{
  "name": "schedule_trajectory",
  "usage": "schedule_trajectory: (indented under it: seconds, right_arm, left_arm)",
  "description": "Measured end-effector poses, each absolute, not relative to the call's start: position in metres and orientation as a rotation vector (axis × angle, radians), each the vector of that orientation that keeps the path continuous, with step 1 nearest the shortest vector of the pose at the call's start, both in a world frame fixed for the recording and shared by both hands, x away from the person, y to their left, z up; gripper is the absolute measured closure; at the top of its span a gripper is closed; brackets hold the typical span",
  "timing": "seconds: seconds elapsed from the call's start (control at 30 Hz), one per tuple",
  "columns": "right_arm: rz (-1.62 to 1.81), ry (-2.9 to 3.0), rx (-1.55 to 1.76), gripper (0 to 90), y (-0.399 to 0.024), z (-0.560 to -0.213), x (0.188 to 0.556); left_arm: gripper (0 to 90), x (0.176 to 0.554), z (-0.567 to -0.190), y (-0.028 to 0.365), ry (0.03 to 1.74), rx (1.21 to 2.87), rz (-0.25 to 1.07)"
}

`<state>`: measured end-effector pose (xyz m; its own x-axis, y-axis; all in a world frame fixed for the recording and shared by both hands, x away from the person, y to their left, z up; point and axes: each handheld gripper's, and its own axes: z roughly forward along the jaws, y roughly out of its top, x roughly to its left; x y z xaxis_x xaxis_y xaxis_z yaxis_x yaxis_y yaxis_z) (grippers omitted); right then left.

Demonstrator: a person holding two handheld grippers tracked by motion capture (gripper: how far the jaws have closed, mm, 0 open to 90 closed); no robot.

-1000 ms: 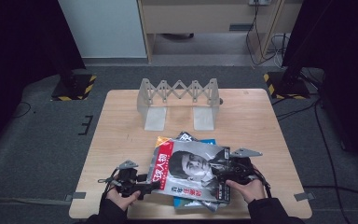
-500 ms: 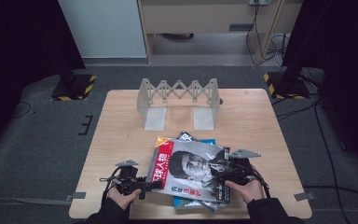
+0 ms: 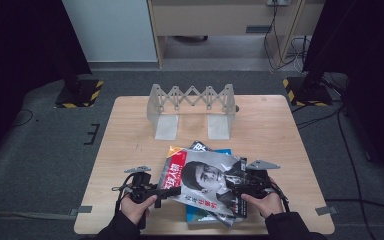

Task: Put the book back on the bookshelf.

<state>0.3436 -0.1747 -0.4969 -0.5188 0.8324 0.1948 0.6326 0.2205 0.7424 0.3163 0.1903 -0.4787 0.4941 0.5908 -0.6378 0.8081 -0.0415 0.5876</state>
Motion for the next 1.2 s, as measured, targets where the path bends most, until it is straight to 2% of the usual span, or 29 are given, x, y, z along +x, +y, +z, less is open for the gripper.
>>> schedule_trajectory:
  seconds: [0.17,0.43,0.97,1.2]
  right_arm:
    - [1.180,2.253,1.387,5.7,-0.174,-0.497,0.344]
    - [1.177,2.263,1.387,7.2,-0.177,-0.495,0.346]
    - [1.203,2.132,1.466,7.7,-0.209,-0.485,0.353]
    - [1.183,2.072,1.504,8.2,-0.228,-0.484,0.356]
  left_arm:
    - [60.6,0.319,-0.481,0.193,1.233,1.707,-0.288]
    - [72.5,0.321,-0.476,0.197,1.232,1.646,-0.301]
    - [84.9,0.347,-0.444,0.202,1.204,1.530,-0.228]
    - [86.1,0.354,-0.433,0.206,1.200,1.488,-0.219]
